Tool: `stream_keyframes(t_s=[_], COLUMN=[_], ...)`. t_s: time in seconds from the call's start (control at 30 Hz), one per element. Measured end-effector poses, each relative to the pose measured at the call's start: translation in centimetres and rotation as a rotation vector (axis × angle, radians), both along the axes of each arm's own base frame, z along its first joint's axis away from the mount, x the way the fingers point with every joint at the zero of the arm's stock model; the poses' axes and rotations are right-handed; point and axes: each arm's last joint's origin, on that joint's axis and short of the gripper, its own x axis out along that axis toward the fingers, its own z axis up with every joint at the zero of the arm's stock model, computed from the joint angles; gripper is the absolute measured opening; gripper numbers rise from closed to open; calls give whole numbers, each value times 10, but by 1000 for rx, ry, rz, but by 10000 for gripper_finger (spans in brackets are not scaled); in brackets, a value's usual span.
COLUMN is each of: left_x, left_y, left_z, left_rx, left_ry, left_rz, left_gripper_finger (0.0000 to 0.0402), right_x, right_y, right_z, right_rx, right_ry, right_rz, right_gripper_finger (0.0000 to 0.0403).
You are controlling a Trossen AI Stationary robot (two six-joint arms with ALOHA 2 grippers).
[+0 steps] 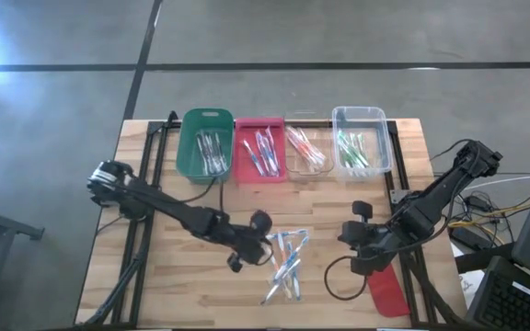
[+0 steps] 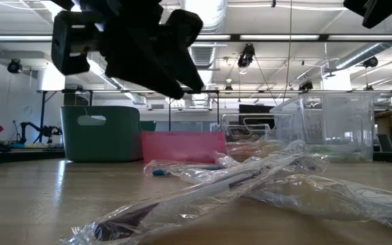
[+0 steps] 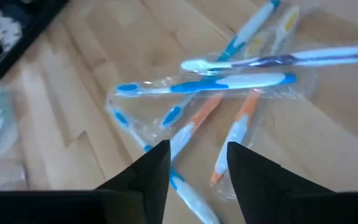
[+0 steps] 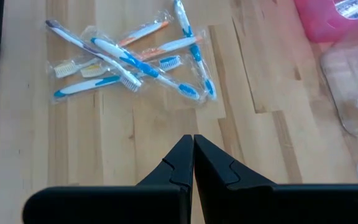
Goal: Pick & Place Toothbrushes
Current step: Put the orange toothbrush into the transparent bin
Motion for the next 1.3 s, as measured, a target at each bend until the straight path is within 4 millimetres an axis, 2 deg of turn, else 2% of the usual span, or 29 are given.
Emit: stream_keyframes(t_s=[0.23,0.33,0.4,0.67,0.97,1.1,1.3], left_x=[18,20,20,24,35,45,57], left_y=[-8,-9,-10,-12,4,9,9], left_z=[-7,-10,-14,-36,-60,-69,-75], left_rx=[63,37,36,111,138,95,65], left_ry=[6,23,48,103,156,182,276], left_rz=[-43,-42,-109,-225,-215,-234,-260], left_gripper_finger=[167,167,167,167,168,166,145], right_x=[0,0,0,0,-1,-1,-1], right_y=[0,0,0,0,0,0,0], right_z=[0,0,0,0,0,0,0], right_rx=[-7,-15,-17,-17,-12,-11,-11], right_ry=[4,6,7,10,14,13,14], right_rz=[8,21,24,25,28,28,28], right_gripper_finger=[8,8,8,8,8,8,8])
